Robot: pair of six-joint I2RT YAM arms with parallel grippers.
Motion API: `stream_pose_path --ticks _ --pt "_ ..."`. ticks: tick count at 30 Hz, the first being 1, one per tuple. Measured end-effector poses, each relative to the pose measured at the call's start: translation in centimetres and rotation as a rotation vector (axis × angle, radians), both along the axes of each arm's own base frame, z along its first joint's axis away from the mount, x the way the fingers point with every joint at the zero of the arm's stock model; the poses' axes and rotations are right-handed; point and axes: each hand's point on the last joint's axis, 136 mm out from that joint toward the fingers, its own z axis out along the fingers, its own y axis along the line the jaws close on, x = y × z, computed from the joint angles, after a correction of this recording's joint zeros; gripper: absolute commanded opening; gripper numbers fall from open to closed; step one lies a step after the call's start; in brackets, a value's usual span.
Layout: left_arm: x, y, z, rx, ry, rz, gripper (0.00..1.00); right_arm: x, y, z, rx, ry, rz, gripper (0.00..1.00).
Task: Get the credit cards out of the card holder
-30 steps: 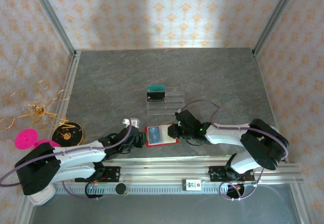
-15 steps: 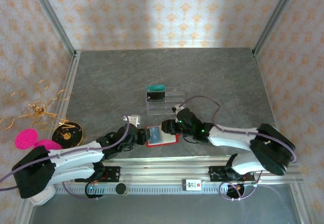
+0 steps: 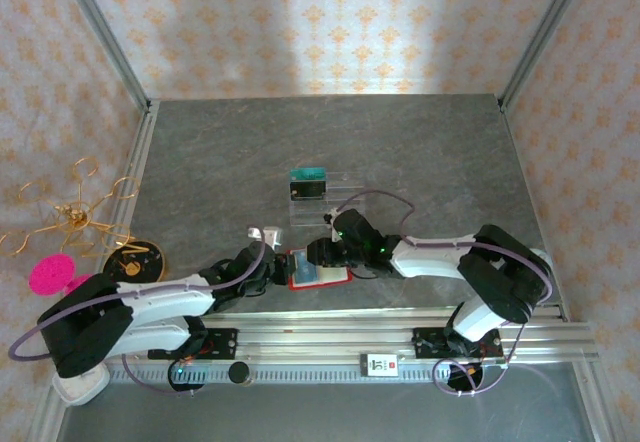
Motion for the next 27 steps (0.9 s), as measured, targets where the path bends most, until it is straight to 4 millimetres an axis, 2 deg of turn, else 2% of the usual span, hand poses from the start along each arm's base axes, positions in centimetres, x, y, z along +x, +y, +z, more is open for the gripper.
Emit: stream_pose_path --ticks 10,27 --pt "0.0 -0.4 -1.5 0.021 0.024 -0.022 0.08 -0.2 -0.3 -1.9 -0.036 0.057 -0.022 0.28" --pt "0.2 -0.9 -1.4 0.005 0.013 -0.028 0.04 -0.3 -0.6 -2.3 -0.066 0.068 -0.044 0.26"
